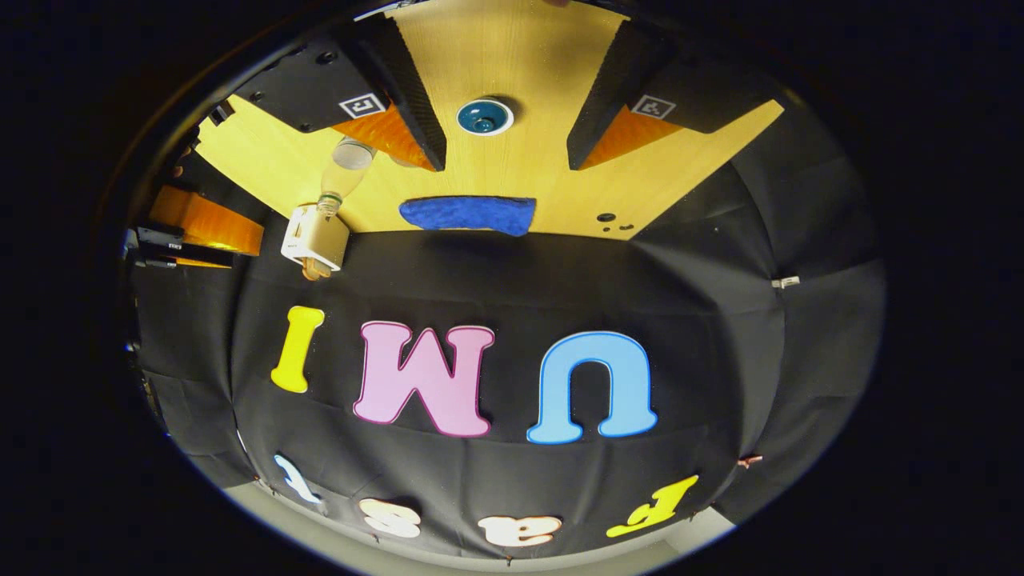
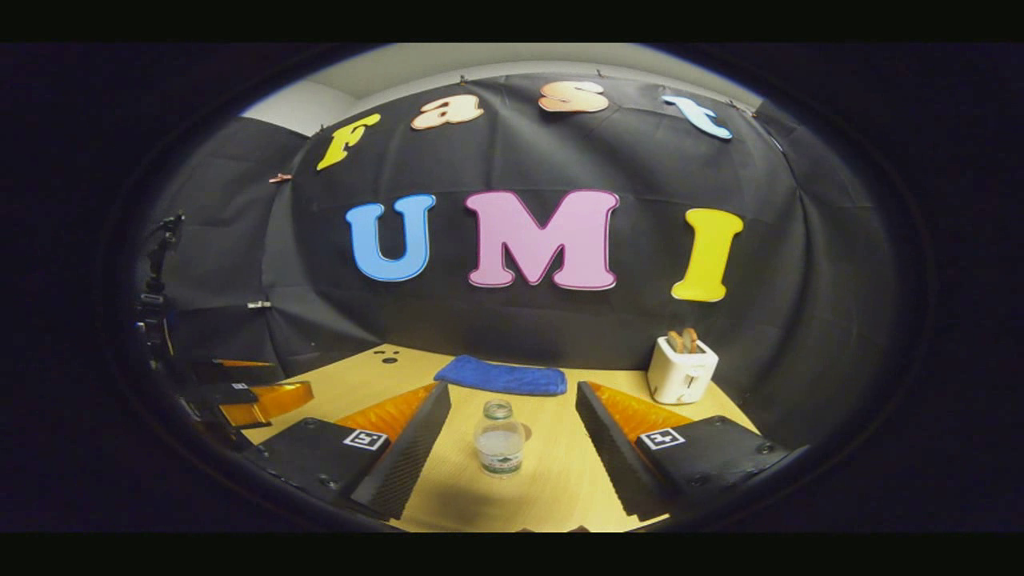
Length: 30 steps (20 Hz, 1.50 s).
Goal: Open the teacup lid with one hand, grasp the water bottle and pour water into the teacup with the other hand; after pouring, place the water bottle on the coaster and then close the teacup lid.
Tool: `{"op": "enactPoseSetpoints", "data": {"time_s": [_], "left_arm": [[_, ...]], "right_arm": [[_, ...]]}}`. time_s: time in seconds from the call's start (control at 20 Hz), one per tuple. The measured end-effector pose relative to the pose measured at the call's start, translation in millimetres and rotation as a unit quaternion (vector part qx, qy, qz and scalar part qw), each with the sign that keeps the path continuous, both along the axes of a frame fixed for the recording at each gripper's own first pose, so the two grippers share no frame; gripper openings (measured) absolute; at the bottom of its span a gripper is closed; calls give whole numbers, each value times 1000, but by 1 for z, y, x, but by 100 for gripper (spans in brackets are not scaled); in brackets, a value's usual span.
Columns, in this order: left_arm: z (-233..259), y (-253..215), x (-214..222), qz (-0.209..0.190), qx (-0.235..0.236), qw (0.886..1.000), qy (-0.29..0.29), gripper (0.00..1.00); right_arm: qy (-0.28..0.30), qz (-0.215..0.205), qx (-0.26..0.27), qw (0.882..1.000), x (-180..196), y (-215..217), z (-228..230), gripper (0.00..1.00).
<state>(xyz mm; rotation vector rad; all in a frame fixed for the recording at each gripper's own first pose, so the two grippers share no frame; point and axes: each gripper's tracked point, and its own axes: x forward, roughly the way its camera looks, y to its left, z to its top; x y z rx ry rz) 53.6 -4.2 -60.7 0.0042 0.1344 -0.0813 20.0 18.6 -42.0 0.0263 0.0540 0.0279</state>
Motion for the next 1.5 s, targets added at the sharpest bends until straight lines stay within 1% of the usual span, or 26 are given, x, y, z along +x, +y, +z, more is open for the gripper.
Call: {"op": "enactPoseSetpoints", "data": {"time_s": [0.05,0.1,0.15,0.4,0.65,0.7,0.8,0.95,1.1,1.35,1.5], "left_arm": [[-5,-1,7,-2,-1,1000,3,96],[-13,-2,14,-2,1,1000,7,99],[-18,-2,22,-1,4,1000,9,96],[-51,-6,54,-3,13,1000,18,95],[-87,-20,81,-26,27,999,31,92],[-93,-23,86,-31,29,999,33,88],[-107,-29,97,-39,36,998,36,84],[-124,-35,111,-51,46,997,40,80],[-135,-38,121,-58,52,996,39,69],[-154,-42,125,-66,60,995,46,65],[-160,-44,125,-66,51,995,53,58]], "right_arm": [[2,3,-1,1000,3,3,-6,98],[5,6,-2,1000,5,5,-11,98],[8,8,-2,1000,7,6,-19,98],[38,3,10,999,16,4,-61,98],[56,5,11,998,25,5,-96,98],[60,7,13,998,28,6,-102,98],[65,11,14,998,32,11,-114,98],[69,18,8,997,37,18,-128,98],[70,22,15,997,42,22,-134,98],[81,21,19,996,47,26,-151,98],[87,24,23,996,51,28,-158,98]]}}
